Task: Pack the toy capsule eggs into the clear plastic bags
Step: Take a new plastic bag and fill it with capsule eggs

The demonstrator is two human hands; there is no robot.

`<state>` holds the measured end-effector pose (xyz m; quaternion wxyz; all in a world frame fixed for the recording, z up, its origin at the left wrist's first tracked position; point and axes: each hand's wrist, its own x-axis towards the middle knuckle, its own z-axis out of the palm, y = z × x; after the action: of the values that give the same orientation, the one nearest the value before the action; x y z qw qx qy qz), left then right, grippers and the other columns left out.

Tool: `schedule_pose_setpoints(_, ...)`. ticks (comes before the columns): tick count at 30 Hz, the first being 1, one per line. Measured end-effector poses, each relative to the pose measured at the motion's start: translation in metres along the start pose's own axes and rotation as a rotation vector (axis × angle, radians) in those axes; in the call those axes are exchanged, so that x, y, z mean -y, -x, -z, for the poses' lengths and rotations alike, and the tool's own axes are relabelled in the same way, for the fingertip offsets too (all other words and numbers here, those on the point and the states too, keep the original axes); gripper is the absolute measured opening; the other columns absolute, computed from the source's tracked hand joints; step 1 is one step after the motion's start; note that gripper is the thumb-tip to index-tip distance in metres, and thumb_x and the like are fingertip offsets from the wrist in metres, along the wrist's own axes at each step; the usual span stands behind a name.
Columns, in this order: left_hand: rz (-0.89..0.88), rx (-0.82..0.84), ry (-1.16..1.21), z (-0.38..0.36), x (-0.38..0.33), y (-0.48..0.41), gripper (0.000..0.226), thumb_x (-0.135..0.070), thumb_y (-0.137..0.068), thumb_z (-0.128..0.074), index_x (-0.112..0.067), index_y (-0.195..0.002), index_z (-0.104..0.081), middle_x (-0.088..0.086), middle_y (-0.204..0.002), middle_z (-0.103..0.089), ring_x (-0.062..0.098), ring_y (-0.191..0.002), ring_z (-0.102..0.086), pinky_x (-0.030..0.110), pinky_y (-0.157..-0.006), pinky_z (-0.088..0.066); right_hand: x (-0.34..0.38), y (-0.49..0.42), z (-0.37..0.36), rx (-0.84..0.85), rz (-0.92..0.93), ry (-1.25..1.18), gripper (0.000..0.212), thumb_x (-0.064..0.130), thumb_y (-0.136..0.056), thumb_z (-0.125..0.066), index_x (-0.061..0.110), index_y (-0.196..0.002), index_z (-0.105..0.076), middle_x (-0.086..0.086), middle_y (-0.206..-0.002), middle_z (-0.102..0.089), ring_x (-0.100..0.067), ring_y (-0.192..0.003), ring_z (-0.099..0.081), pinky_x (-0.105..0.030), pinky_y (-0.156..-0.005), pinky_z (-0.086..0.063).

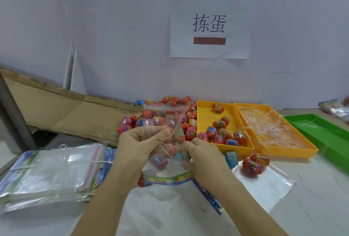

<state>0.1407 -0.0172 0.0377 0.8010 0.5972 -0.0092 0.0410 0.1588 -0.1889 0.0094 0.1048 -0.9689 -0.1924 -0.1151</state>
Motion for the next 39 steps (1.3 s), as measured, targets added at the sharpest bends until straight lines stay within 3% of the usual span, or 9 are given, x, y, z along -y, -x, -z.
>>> schedule_pose_setpoints(7,-0.089,-0.118,0.016,-0.010,-0.001,0.007,0.012,-0.020,-0.061,-0.079,-0.020,-0.073,-0.080,0.010,-0.075,-0.076,0.016,-0.059,-0.072,0.023,-0.047,-0.055,-0.007,0.002,0.034,-0.506,-0.191,-0.880,0.018,0.023,-0.095,-0.056,0.032,-0.110,-0.059,0.016,-0.080,-0.061,-0.001,-0.068,-0.053,-0.019,-0.063,-0.044)
schedule_pose_setpoints(11,-0.426,-0.337,-0.210,-0.012,0.004,0.010,0.015,-0.023,-0.083,-0.072,-0.036,-0.087,-0.077,-0.011,-0.085,-0.077,0.008,-0.079,-0.074,0.029,-0.068,-0.062,0.012,0.010,0.046,-0.154,-0.012,-1.384,0.022,0.038,-0.083,-0.061,0.023,-0.097,-0.068,0.011,-0.094,-0.070,-0.008,-0.088,-0.065,-0.021,-0.075,-0.052)
schedule_pose_setpoints(15,-0.541,-0.091,-0.529,-0.015,0.021,0.023,0.039,-0.007,-0.088,-0.068,-0.042,-0.105,-0.069,-0.011,-0.093,-0.073,0.013,-0.085,-0.071,0.032,-0.069,-0.061,0.041,0.015,0.038,0.090,0.045,-1.435,0.022,0.044,-0.064,-0.076,0.036,-0.084,-0.074,0.013,-0.137,-0.050,0.001,-0.126,-0.045,-0.026,-0.088,-0.052)
schedule_pose_setpoints(19,-0.655,-0.060,-0.892,-0.024,0.031,0.019,0.057,-0.010,-0.082,-0.074,-0.038,-0.124,-0.048,0.008,-0.130,-0.062,0.025,-0.115,-0.060,0.040,-0.090,-0.051,0.041,0.012,0.038,-0.026,-0.011,-1.633,0.017,0.038,-0.066,-0.077,0.029,-0.082,-0.076,0.002,-0.095,-0.070,-0.012,-0.087,-0.066,-0.025,-0.074,-0.055)
schedule_pose_setpoints(22,-0.602,0.146,-0.945,-0.025,0.021,0.018,0.061,-0.048,-0.079,-0.061,-0.067,-0.130,-0.034,-0.020,-0.154,-0.033,0.000,-0.137,-0.030,0.017,-0.108,-0.026,0.029,0.010,0.039,-0.161,-0.096,-1.733,0.018,0.031,-0.070,-0.080,0.023,-0.085,-0.077,-0.005,-0.087,-0.073,-0.019,-0.076,-0.068,-0.031,-0.067,-0.057)
schedule_pose_setpoints(25,-0.682,0.032,-0.690,-0.025,0.012,0.024,0.047,-0.038,-0.074,-0.051,-0.052,-0.118,-0.055,-0.028,-0.132,-0.053,-0.003,-0.126,-0.045,0.009,-0.102,-0.034,0.015,0.006,0.043,-0.162,-0.114,-1.726,0.036,0.043,-0.062,-0.086,0.018,-0.087,-0.076,-0.012,-0.095,-0.073,-0.028,-0.082,-0.066,-0.051,-0.082,-0.052)
schedule_pose_setpoints(29,-0.468,-0.175,-0.329,-0.014,0.000,0.019,0.041,-0.047,-0.066,-0.066,-0.036,-0.106,-0.069,-0.005,-0.107,-0.068,0.025,-0.099,-0.066,0.049,-0.085,-0.055,0.001,0.008,0.051,0.065,0.041,-1.652,0.042,0.046,-0.056,-0.088,0.017,-0.084,-0.076,-0.012,-0.100,-0.072,-0.022,-0.080,-0.068,-0.038,-0.077,-0.058)
schedule_pose_setpoints(34,0.055,0.208,-0.131,-0.011,-0.012,0.017,0.035,-0.033,-0.067,-0.076,-0.007,-0.091,-0.074,0.011,-0.070,-0.073,0.010,-0.050,-0.065,0.017,-0.040,-0.046,0.002,0.011,0.054,0.214,0.148,-1.584,0.031,0.044,-0.067,-0.083,0.021,-0.085,-0.074,0.000,-0.084,-0.070,-0.013,-0.078,-0.066,-0.024,-0.074,-0.053)
schedule_pose_setpoints(39,-0.005,0.095,-0.050,-0.019,-0.001,0.012,0.023,-0.028,-0.071,-0.066,-0.014,-0.082,-0.079,0.010,-0.071,-0.073,0.017,-0.054,-0.066,0.026,-0.048,-0.053,0.003,0.014,0.061,0.119,0.137,-1.484,0.034,0.054,-0.063,-0.081,0.028,-0.084,-0.072,0.004,-0.085,-0.068,-0.013,-0.080,-0.064,-0.025,-0.073,-0.052)
